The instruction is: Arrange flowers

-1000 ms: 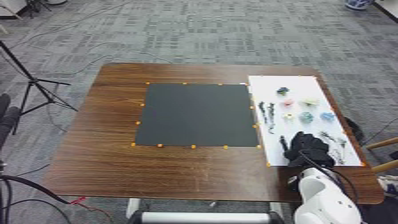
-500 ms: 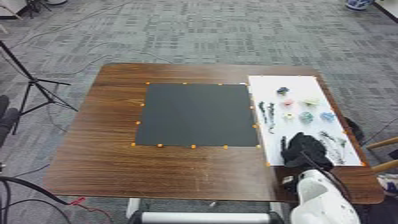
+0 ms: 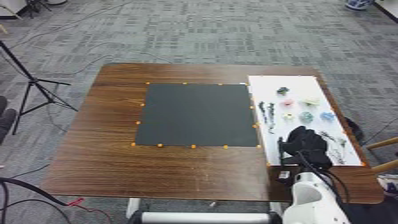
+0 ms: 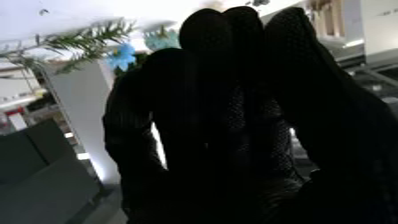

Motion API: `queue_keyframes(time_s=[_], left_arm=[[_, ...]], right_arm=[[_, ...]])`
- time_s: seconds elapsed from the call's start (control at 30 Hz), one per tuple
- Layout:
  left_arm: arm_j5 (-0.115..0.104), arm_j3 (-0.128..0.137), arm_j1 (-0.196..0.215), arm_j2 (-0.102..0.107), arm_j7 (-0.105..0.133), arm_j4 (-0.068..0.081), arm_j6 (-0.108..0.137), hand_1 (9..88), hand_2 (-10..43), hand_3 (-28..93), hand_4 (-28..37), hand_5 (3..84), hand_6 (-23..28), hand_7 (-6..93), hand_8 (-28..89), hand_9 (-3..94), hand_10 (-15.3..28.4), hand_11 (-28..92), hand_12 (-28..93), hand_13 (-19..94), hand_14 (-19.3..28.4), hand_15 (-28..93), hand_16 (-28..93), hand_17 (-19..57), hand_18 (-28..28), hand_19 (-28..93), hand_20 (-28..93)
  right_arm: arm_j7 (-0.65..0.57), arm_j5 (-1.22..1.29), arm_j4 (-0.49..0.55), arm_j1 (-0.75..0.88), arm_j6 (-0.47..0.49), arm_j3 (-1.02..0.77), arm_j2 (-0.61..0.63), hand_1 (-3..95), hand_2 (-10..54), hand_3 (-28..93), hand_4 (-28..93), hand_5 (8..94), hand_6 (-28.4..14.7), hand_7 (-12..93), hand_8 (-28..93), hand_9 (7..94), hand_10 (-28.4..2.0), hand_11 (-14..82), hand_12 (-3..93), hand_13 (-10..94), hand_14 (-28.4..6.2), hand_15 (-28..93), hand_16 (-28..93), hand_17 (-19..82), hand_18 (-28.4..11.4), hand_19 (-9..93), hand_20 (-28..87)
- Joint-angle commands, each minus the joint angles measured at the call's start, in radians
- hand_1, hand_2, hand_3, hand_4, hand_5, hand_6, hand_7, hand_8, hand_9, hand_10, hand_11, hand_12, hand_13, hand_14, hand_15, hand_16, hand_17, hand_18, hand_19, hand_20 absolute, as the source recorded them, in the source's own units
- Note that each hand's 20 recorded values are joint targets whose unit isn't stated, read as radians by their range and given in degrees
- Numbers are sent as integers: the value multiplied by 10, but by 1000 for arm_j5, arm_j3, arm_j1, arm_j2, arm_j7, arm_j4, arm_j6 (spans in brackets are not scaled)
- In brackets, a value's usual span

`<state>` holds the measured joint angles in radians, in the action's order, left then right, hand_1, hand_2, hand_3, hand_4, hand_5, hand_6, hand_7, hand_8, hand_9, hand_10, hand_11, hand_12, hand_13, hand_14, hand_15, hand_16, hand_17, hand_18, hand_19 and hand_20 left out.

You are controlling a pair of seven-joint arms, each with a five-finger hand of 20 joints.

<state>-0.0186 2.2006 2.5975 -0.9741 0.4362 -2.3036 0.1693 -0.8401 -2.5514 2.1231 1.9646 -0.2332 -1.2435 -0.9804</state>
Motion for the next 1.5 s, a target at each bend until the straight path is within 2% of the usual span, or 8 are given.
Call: queue_keyframes(time_s=[0.03, 0.13, 0.33, 0.9, 1.13, 1.3, 1.43, 1.5], left_arm=[[-6, 2, 11, -18, 10, -2, 10, 215, 169, 683, -283, 362, 76, 41, -67, 320, 121, 85, 89, 196, 98, 141, -49, -31, 47, 128, 76], [-6, 7, 13, -19, 12, -3, 11, 214, 169, 684, -283, 363, 76, 41, -67, 320, 121, 85, 90, 196, 98, 140, -50, -31, 47, 127, 75], [-8, 6, 16, -21, 11, -4, 10, 214, 170, 682, -283, 363, 77, 42, -67, 320, 121, 85, 90, 196, 98, 140, -50, -31, 47, 127, 75], [-7, -13, -4, -10, -5, 5, 15, 214, 169, 683, -283, 363, 76, 43, -67, 320, 121, 87, 91, 197, 97, 140, -50, -31, 47, 127, 76], [-6, -10, -10, -7, -7, 8, 16, 213, 169, 683, -283, 363, 76, 44, -67, 320, 120, 86, 90, 196, 97, 140, -50, -31, 47, 127, 76], [-10, -14, -14, -5, -4, 8, 17, 214, 169, 684, -283, 363, 76, 44, -67, 320, 121, 86, 90, 196, 97, 139, -50, -31, 47, 128, 76], [-14, -15, -11, -4, -1, 8, 11, 213, 169, 685, -283, 363, 76, 44, -67, 319, 120, 86, 90, 196, 97, 139, -50, -31, 47, 127, 75], [-14, -12, -7, -7, -1, 6, 9, 213, 169, 684, -283, 363, 76, 43, -67, 320, 120, 86, 90, 196, 97, 139, -49, -31, 47, 127, 75]], right_arm=[[-49, 13, 38, 18, 208, -32, -6, 415, -95, 734, -282, 739, -50, 271, 106, 735, -163, 370, 298, 613, -176, 650, 317, 307, -283, 840, 334], [-41, 48, 53, 33, 262, -54, -8, 382, -95, 736, -283, 726, -61, 277, -63, 716, -172, 371, 285, 592, -183, 652, 310, 297, -284, 839, 335], [-30, 73, 59, 42, 334, -59, -19, 374, -95, 714, -283, 719, -72, 246, -65, 697, -182, 363, 284, 573, -190, 654, 309, 284, -284, 835, 344], [15, -1, -14, 30, 309, 44, -48, 410, -95, 748, -283, 735, -55, 264, -65, 722, -169, 377, 291, 596, -180, 661, 317, 299, -284, 835, 369], [11, 7, -48, 13, 343, 74, -60, 487, -95, 685, -283, 732, -40, 281, 170, 735, -149, 366, 347, 608, -174, 663, 323, 307, -284, 838, 375], [-3, -7, -75, 2, 360, 84, -65, 576, -95, 601, -283, 738, -23, 322, 197, 761, -124, 304, 445, 625, -169, 666, 334, 316, -284, 843, 381], [-25, -3, -96, -5, 357, 87, -65, 573, -95, 690, -282, 739, -13, 367, 199, 783, -109, 268, 498, 634, -154, 650, 401, 326, -284, 851, 388], [-31, 8, -94, -1, 349, 79, -65, 586, -95, 722, -282, 749, -4, 412, 196, 808, -101, 259, 506, 663, -121, 611, 445, 345, -284, 858, 389]])
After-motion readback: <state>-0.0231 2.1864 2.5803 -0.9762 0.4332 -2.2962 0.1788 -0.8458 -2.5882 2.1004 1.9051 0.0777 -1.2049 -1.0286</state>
